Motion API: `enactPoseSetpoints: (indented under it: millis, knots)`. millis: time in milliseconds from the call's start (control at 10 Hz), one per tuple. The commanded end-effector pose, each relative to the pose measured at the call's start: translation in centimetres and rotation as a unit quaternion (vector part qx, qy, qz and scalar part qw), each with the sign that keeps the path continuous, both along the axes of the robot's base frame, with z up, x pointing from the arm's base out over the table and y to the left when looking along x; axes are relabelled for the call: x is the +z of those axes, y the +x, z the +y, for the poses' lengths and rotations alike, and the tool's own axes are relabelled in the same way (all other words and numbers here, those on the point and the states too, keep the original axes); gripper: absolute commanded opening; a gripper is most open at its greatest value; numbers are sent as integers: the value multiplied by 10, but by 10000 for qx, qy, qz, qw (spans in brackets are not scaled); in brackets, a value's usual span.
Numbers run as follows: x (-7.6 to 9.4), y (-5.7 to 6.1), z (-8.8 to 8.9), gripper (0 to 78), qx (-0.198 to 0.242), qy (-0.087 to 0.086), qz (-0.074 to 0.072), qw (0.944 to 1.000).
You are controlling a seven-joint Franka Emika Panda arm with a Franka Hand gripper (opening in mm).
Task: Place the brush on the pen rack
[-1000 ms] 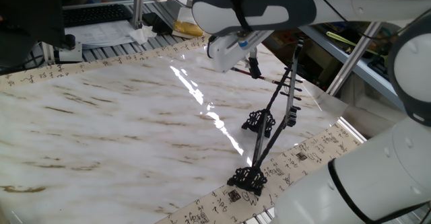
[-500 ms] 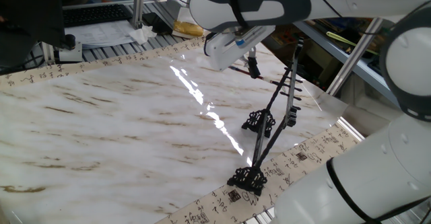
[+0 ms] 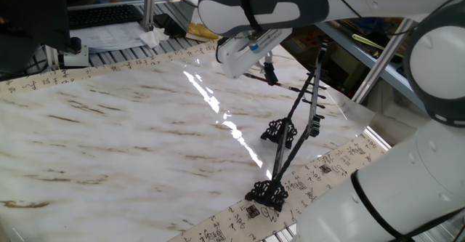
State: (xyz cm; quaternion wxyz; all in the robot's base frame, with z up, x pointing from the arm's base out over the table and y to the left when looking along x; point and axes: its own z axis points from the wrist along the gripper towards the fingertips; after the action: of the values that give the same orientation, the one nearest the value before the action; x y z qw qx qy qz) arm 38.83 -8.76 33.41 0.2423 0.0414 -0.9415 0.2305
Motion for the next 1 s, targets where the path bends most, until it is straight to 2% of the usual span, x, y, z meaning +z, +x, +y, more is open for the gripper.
enactPoseSetpoints:
  millis: [100,600,1000]
  knots:
    - [0,0,0,11,25,-65,123,9999]
    - [-2,2,4,11,47,-225,179,9996]
    - [-2,-1,4,11,32,-210,210,9996]
